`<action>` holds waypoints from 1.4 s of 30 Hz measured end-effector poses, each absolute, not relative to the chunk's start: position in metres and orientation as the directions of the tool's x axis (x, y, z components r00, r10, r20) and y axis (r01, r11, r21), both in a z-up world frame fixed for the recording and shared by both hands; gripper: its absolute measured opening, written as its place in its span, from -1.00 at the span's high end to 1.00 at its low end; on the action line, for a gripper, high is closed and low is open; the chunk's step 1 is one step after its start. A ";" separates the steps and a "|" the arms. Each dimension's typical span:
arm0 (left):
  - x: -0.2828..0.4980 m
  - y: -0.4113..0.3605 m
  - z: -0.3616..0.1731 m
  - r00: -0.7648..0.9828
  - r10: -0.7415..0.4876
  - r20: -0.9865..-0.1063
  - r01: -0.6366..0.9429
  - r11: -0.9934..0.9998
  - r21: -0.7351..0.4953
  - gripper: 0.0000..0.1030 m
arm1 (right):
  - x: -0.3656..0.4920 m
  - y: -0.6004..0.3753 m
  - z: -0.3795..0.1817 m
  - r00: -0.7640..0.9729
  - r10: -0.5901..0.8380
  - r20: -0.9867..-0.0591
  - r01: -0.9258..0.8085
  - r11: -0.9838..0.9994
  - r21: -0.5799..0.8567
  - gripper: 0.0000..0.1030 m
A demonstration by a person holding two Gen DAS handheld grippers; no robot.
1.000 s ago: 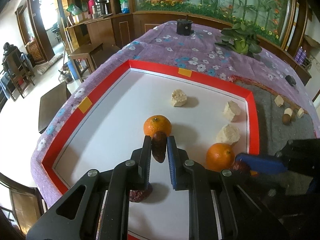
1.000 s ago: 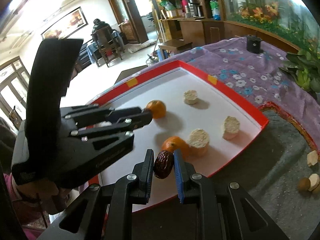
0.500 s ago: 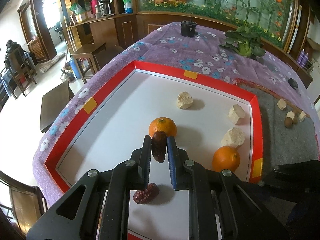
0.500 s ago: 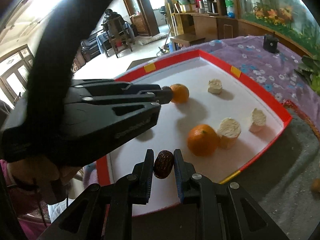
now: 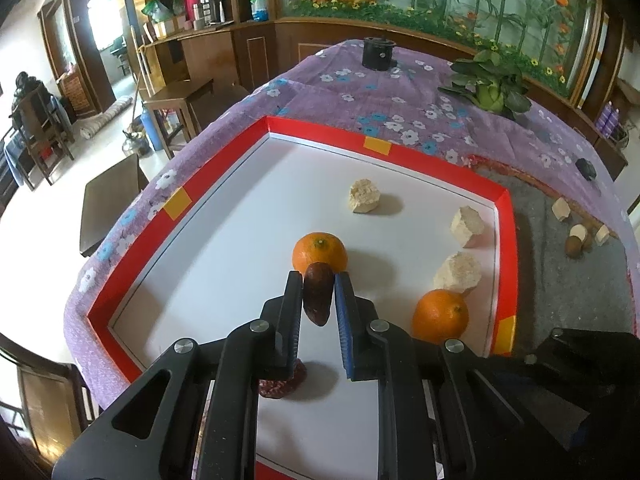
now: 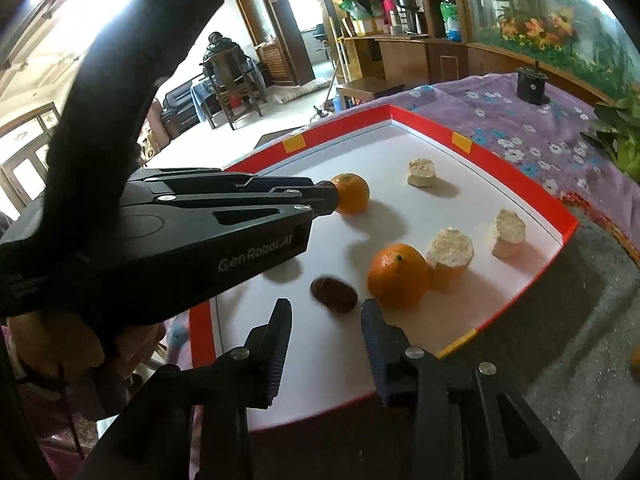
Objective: Organize fruits
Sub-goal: 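Open the left gripper over the tray and return both grippers to the mat, then grasp the brown round nut with the left gripper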
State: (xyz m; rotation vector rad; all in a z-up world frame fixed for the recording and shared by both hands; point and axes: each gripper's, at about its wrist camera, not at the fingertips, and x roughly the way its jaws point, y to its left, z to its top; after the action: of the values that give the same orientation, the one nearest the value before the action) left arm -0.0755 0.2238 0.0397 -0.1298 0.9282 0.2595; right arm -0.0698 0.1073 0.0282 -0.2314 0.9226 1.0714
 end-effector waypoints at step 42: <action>0.001 0.007 0.041 0.574 -0.077 -0.815 0.096 0.995 -0.027 -0.25 | -0.028 -0.179 0.044 0.511 0.491 -0.706 -0.432 0.856 0.283 -0.02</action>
State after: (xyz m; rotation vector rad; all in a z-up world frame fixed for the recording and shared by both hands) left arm 0.0011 0.0074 0.0415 0.0215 0.9541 -0.1017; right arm -0.0280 -0.1792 0.0440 0.0736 0.8728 0.5559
